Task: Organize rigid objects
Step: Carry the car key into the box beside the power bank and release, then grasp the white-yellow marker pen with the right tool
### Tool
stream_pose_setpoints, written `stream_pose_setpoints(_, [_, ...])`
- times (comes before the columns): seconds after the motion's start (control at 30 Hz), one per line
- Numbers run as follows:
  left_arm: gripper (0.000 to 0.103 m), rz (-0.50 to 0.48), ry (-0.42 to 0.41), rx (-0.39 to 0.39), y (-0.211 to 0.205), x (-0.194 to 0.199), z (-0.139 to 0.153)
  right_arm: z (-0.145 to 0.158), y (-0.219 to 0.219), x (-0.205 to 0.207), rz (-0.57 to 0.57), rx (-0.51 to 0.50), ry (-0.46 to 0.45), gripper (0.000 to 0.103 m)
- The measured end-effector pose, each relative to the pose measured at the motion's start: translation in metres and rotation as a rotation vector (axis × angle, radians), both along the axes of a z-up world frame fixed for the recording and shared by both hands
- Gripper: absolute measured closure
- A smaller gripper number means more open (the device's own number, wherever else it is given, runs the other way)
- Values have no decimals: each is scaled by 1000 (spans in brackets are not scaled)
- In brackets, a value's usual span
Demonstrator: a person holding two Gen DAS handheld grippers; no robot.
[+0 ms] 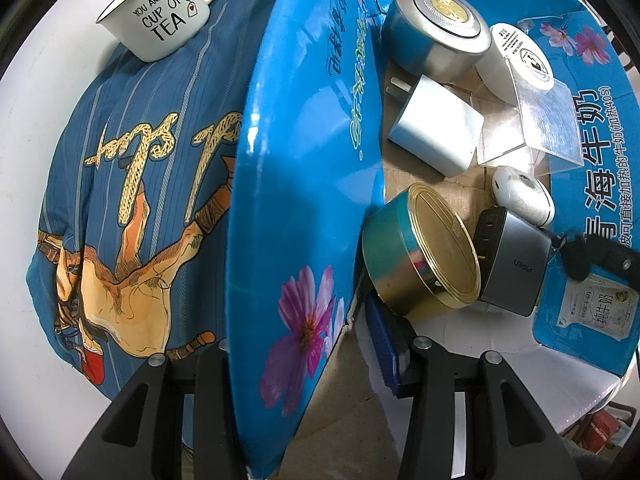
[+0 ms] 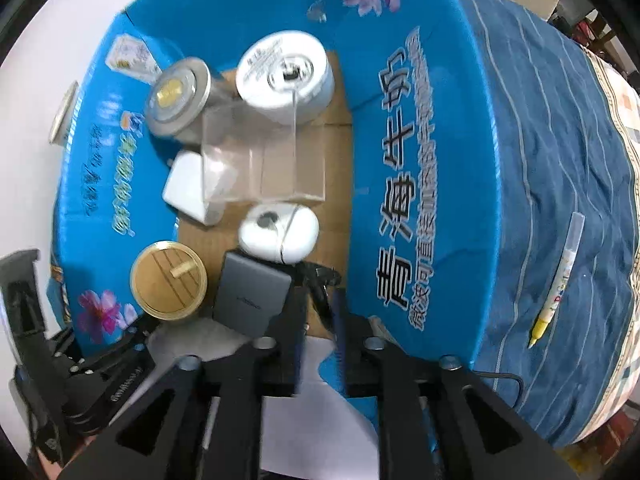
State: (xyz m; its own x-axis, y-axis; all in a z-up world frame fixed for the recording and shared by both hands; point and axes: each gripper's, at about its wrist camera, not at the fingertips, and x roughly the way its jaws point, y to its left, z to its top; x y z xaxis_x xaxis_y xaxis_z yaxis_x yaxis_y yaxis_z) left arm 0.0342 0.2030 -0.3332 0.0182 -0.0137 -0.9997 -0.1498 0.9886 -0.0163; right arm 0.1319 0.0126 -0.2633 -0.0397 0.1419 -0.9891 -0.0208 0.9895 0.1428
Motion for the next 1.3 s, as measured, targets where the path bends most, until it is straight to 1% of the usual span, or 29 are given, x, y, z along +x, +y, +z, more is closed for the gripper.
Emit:
stream_pose_setpoints(0.03, [60,0,1,0,0,0,0,4,2,1,4,-2,-10,67])
stream_pose_setpoints(0.07, [60,1,2,-1,0,1,-1,10,3,1,10,2,-29,40])
stream_pose_setpoints(0.1, [60,2,3,-1,0,1,-1,14,4,1,13,22,-45,25])
stream_pose_setpoints(0.13, [60,0,3,0,-1,2,-1,18,5,1,15,29,-54,18])
stream_pose_setpoints(0.17, [60,0,4,0,-2,3,-1,24,6,2,22,6,-75,18])
stream_pose_setpoints(0.23, [60,2,5,-1,-2,4,-2,32,6,2,27,3,-106,18])
stream_pose_setpoints(0.43, [60,5,6,-3,-1,4,-2,56,1,-5,39,-49,-167,18])
stream_pose_setpoints(0.63, [60,4,6,-2,-1,4,-2,69,-21,-5,-8,-92,-208,18])
stream_pose_setpoints(0.73, [60,4,5,-2,0,4,-2,73,-58,-11,-92,-124,-214,18])
stream_pose_setpoints(0.77, [60,5,5,-3,0,4,-2,72,-68,-12,-116,-127,-209,18])
stream_pose_setpoints(0.83, [60,4,4,-3,0,3,-2,65,-103,-17,-195,-153,-185,18])
stream_pose_setpoints(0.87, [60,3,4,-3,0,3,-2,60,-122,-20,-233,-172,-170,18])
stream_pose_setpoints(0.93, [60,2,2,-3,1,3,-2,40,-163,-24,-304,-227,-123,18])
stream_pose_setpoints(1.0, [60,2,3,-2,1,3,-2,24,-192,-28,-362,-253,-102,18])
stream_pose_setpoints(1.07, [60,2,3,-3,1,3,-2,7,-213,-29,-408,-245,-69,18])
stream_pose_setpoints(1.1, [60,1,3,-2,0,3,-2,-5,-221,-29,-422,-217,-43,19])
stream_pose_setpoints(1.13, [60,-1,3,-2,0,3,-2,-13,-225,-29,-426,-205,-28,24])
stream_pose_setpoints(1.2, [60,-9,4,2,-1,3,-3,-35,-229,-27,-425,-161,26,48])
stream_pose_setpoints(1.23, [60,-13,6,5,-2,4,-3,-45,-231,-27,-433,-146,61,80])
stream_pose_setpoints(1.27, [60,-13,7,5,-3,4,-3,-47,-231,-28,-442,-145,61,84])
stream_pose_setpoints(1.3, [60,-13,8,5,-3,5,-3,-43,-231,-29,-444,-150,44,84])
